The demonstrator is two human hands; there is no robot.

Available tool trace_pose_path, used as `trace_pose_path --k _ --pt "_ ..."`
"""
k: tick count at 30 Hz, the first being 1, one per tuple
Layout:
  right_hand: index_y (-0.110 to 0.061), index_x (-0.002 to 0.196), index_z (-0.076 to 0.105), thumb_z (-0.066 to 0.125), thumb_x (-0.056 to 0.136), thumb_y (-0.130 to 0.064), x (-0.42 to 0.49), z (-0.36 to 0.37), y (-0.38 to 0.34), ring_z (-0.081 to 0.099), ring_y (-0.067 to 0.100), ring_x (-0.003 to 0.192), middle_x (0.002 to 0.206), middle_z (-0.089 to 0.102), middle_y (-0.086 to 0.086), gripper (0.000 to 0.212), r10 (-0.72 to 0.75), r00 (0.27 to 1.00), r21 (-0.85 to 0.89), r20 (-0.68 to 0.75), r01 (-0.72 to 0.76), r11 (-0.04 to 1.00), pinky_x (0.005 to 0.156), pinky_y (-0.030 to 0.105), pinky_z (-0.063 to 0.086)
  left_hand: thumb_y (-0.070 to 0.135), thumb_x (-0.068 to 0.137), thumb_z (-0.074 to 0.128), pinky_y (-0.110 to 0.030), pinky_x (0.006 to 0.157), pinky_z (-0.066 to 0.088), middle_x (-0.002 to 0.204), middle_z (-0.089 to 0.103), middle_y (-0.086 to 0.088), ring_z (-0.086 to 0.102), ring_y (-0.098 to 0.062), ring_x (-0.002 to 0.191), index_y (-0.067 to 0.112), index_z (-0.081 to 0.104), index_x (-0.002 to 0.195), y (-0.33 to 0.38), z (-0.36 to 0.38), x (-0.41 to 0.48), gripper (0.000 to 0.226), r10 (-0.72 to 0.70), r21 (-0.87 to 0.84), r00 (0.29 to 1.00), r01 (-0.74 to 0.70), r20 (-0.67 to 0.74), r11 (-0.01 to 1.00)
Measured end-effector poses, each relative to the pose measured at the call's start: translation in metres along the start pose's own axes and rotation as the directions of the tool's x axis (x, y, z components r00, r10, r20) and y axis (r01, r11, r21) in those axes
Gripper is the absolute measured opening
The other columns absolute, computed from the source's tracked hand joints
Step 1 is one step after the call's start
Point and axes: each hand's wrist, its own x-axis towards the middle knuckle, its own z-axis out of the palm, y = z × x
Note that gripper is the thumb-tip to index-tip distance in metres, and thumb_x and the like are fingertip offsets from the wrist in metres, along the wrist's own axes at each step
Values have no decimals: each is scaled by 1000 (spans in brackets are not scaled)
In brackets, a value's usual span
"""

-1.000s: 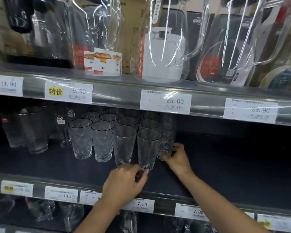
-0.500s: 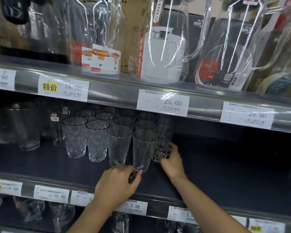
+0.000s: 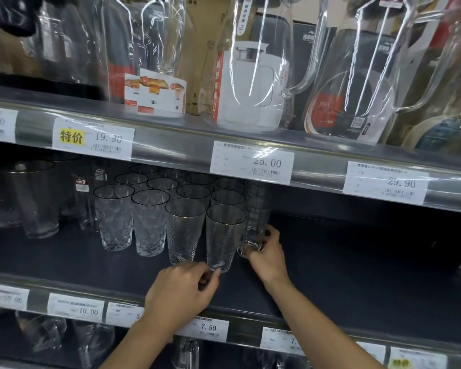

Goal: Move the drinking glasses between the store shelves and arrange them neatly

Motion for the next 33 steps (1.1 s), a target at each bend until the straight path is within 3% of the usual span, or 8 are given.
trace_pose_path --k 3,7,12,14,18,23,29,33 --pt "-24 143 34 77 67 -52 -1 3 -2 54 17 120 126 55 -5 92 -20 1000 -4 -16 20 1000 104 45 45 51 87 50 -25 42 40 52 53 11 53 -11 45 26 55 58 -1 1 0 38 -1 -3 1000 1 4 1000" --pt "-19 126 43 81 64 -54 1 3 0 57 19 113 119 55 -2 80 -14 999 -25 -47 13 1000 97 43 49 50 88 50 -28 41 42 52 53 11 52 -10 45 26 54 58 -1 1 1 38 -2 -15 1000 2 6 1000" --pt "-20 117 41 79 78 -25 3 -3 3 56 -2 84 93 53 -19 55 -7 999 19 -39 8 1000 69 17 45 50 87 49 -24 41 40 52 53 12 51 -9 44 27 54 57 0 -1 1 38 6 -2 1000 -6 -5 1000" --pt "-25 115 38 76 80 -22 3 -4 4 59 1 88 92 52 -22 52 -11 999 13 -34 12 1000 75 20 48 50 87 50 -24 41 39 51 52 11 52 -10 44 26 53 57 1 -1 1 39 8 -5 1000 -8 -10 1000" --pt "-36 115 36 69 77 -24 1 -1 1 56 20 112 99 54 -20 52 1 1000 -6 7 -1 1000 98 42 48 49 87 51 -25 41 38 50 51 10 51 -11 44 26 52 56 1 -2 1 38 6 -23 1000 -7 -20 1000" --pt "-35 122 45 67 69 -36 -2 -1 -2 58 19 112 116 61 -7 57 -7 1000 43 6 7 999 99 44 47 48 87 51 -26 40 41 51 52 12 51 -10 43 25 54 56 1 -2 1 38 12 -31 999 -13 -31 999" --pt "-30 131 47 64 74 -37 -5 -2 -3 56 17 115 120 59 -6 60 1 1000 91 0 -1 996 102 44 47 49 88 50 -25 41 41 51 54 13 52 -8 43 26 56 58 2 -2 1 39 5 -11 1000 -6 -25 1000" --pt "-27 133 46 67 80 -24 -3 -3 -1 56 18 115 119 58 -5 57 -1 1000 98 17 -1 995 102 44 47 49 88 50 -25 40 41 51 54 12 52 -9 42 26 56 57 2 -3 0 39 2 -6 1000 -2 -31 1000"
